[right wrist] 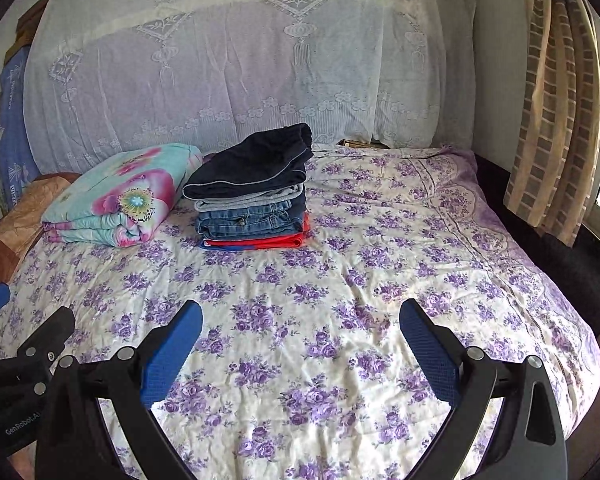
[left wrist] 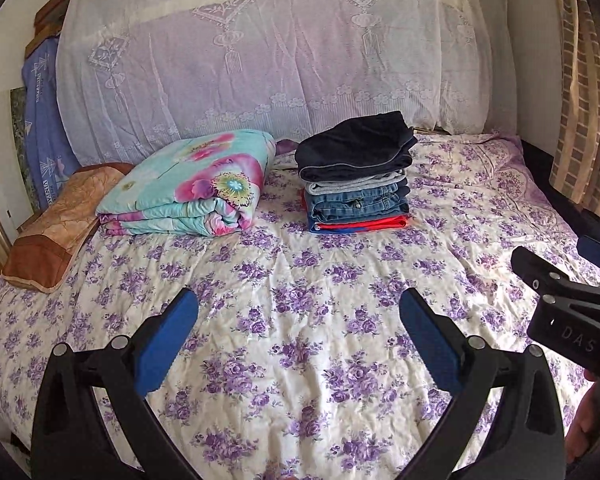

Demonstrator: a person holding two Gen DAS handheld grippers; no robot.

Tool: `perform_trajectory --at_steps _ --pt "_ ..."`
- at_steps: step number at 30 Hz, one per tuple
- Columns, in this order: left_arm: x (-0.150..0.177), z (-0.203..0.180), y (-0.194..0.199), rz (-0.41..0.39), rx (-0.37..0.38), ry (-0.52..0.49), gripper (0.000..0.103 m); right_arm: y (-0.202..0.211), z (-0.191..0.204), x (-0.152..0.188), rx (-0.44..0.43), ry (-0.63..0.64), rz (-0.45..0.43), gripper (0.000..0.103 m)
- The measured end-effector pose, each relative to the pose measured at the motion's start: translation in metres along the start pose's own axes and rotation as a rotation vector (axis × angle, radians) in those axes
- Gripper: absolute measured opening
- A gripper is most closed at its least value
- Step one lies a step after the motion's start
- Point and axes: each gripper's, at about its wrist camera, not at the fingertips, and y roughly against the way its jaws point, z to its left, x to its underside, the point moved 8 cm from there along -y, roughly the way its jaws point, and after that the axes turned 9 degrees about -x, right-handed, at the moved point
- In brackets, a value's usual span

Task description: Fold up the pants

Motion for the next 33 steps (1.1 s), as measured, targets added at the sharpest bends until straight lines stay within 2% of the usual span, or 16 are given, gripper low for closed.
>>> perform_trajectory --at_steps 33 --pt "0.0007 -0.0016 -0.0075 0.023 0.012 -0.018 0.098 -0.0076 0.0071 0.0062 -0.023 -0.011 0.016 0.099"
